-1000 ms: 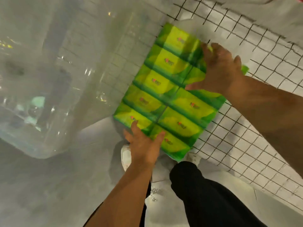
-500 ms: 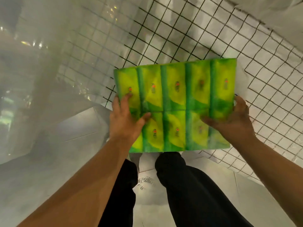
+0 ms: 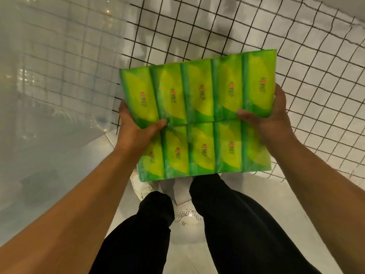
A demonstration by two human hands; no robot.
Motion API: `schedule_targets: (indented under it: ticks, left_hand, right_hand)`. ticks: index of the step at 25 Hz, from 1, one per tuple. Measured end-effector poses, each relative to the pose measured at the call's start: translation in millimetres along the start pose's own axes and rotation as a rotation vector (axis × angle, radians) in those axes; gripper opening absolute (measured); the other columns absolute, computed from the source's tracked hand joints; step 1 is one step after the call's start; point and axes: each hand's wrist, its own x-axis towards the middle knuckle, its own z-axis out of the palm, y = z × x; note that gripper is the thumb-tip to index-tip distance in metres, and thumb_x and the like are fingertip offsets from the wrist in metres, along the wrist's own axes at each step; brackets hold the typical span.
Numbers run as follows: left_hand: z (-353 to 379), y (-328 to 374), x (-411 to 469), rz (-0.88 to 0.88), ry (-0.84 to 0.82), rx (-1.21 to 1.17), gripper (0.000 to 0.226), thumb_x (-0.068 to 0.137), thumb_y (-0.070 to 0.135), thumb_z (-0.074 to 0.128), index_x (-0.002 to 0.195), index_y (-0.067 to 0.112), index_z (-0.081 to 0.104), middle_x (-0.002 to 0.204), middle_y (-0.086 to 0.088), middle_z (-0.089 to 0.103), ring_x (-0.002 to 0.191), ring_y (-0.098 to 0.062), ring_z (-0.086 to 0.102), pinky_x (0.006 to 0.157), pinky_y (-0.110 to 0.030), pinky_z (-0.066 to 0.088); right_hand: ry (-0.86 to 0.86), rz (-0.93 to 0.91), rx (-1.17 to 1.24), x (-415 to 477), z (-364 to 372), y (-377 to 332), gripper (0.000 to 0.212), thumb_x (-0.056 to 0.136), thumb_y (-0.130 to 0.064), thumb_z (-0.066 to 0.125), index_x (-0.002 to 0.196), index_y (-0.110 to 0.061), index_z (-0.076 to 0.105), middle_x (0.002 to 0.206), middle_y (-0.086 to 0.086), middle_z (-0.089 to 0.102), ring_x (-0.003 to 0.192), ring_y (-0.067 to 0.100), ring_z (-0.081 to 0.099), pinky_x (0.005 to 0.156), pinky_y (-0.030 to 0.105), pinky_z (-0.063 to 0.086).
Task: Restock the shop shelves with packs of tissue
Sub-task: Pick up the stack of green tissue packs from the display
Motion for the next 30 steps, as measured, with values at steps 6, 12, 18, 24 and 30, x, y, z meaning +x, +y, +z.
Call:
schedule_targets:
  ticks: [6,12,18,24,30]
  left_hand:
    - [-39,69,-64,0.152,-0.155,0.026,0.095,0.065,0.023,0.088,0.138,0.029,0.028,0.124,0.004,0.057,0.108,-0.013,0.062,0.088,-0.047,0.055]
    - [-109,141,-195,0.334,-0.350,0.120,0.095,0.063,0.019,0.087,0.139,0.026,0.031,0.124,0.003,0.057,0.107,-0.008,0.062,0.084,-0.033,0.056]
    - [-153,183,-332,0.516,-0.578,0.351,0.095,0.067,0.020,0.086,0.141,0.031,0.029,0.120,0.015,0.057,0.104,-0.002,0.061,0.085,-0.037,0.055]
    - [-149,181,-488,0.721,-0.910,0.600,0.100,0.059,0.035,0.089,0.140,0.037,0.029,0.117,0.014,0.060,0.104,-0.008,0.063,0.081,-0.037,0.055]
    - [-122,90,-659,0.863,-1.175,0.821,0.097,0.065,0.034,0.085,0.140,0.039,0.024,0.117,0.023,0.052,0.102,0.008,0.054,0.086,-0.028,0.047]
  right_hand:
    - [0.151,0.106,0.181,-111,-47,-44,0.102,0.057,-0.036,0.084,0.143,-0.028,0.030,0.124,-0.008,0.056,0.109,0.008,0.061,0.088,0.035,0.053]
    - [0.316,0.086,0.271,-301,-96,-96,0.038,0.069,-0.036,0.082,0.102,-0.037,0.064,0.100,-0.002,0.070,0.092,0.017,0.069,0.076,0.035,0.057]
    - [0.538,0.137,0.562,-513,-88,-99,0.067,0.077,-0.020,0.080,0.129,-0.027,0.038,0.113,-0.005,0.058,0.101,0.011,0.060,0.085,0.027,0.051]
    - [0.850,0.149,0.844,-728,-75,-75,0.094,0.062,-0.029,0.088,0.138,-0.027,0.033,0.116,-0.010,0.061,0.101,0.008,0.064,0.083,0.031,0.052]
    - [1.198,0.211,0.992,-928,-32,5,0.107,0.047,-0.038,0.090,0.139,-0.031,0.033,0.122,-0.002,0.059,0.105,0.015,0.063,0.093,0.053,0.051]
